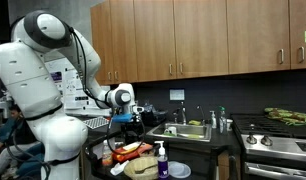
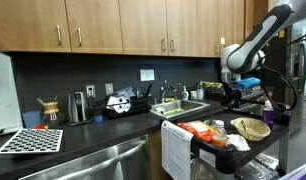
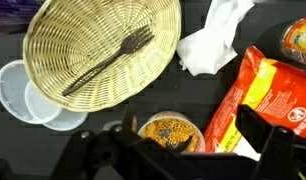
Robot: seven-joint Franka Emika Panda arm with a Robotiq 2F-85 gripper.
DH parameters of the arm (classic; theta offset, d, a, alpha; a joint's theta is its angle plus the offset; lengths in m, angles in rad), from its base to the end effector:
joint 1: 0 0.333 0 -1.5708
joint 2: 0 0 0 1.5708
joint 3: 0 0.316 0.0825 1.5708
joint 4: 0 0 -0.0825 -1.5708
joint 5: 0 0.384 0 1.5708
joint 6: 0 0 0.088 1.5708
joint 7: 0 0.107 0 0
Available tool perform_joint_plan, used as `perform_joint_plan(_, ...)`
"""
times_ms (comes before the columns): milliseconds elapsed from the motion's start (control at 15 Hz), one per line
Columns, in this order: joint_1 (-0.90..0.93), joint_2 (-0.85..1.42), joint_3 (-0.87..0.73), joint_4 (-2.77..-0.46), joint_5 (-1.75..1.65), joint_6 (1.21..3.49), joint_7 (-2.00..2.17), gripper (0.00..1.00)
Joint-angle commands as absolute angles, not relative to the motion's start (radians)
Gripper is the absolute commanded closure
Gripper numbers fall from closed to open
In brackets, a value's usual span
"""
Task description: Move the white napkin backwards then use it to wipe the top shelf of the service trolley.
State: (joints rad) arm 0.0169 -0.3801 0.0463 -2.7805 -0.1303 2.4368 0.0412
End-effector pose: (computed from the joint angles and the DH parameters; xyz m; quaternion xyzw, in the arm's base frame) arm 0.3707 0.0218 0.3256 0.9968 0.0583 0.0201 0.0507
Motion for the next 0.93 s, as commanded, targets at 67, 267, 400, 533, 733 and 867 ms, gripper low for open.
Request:
perform_joint_plan(67,0.018,-0.269,0.034,-2.78,-0.119,2.506,-0.001,0.0)
perform_joint_plan(267,0.026,-0.204,0.034,-2.781,-0.11,2.539,-0.022,0.0)
perform_joint_plan(400,0.031,-0.164,0.036,-2.781,-0.101,2.557,-0.035,0.0)
perform_joint_plan(533,0.037,-0.128,0.038,-2.781,-0.092,2.57,-0.049,0.0)
perform_joint_plan(733,0.055,-0.083,0.043,-2.781,-0.055,2.579,-0.091,0.0)
perform_joint_plan(867,0.067,-0.058,0.05,-2.78,-0.026,2.582,-0.121,0.0)
